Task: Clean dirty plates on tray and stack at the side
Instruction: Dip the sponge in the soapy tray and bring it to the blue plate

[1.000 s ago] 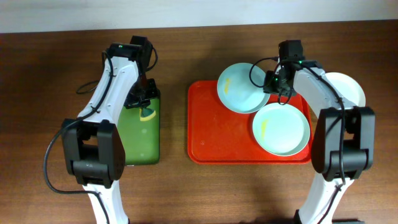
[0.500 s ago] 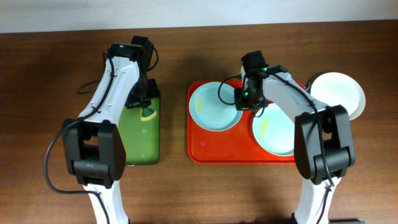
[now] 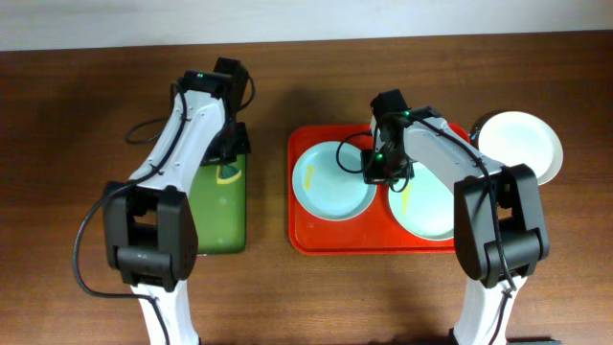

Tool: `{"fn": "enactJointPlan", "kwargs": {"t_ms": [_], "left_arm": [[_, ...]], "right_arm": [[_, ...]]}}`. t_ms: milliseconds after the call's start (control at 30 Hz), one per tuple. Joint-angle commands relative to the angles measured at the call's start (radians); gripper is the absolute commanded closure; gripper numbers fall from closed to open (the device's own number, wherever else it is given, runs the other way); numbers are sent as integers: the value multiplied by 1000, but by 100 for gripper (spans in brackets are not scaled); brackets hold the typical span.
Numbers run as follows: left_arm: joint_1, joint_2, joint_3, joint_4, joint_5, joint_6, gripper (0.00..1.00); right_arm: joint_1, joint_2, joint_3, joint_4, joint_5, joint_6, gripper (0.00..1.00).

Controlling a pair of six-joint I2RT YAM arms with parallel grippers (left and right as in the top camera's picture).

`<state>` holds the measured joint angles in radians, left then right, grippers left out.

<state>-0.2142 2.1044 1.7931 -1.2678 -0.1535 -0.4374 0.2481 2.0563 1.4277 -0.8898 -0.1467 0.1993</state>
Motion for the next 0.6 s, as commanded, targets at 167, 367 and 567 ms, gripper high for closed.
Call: {"fn": "enactJointPlan", "kwargs": {"t_ms": [167,367,567], "left_arm": [[139,-21,-335,249,117,10,100],[138,-97,-261,200,130,25,100],[95,-244,-253,193,263,64,100]], "right_arm": [[9,13,-7,-13,20,-7,96],[9,13,-7,27,-53,0,96],[9,13,-7,38,-53,0,95]]}}
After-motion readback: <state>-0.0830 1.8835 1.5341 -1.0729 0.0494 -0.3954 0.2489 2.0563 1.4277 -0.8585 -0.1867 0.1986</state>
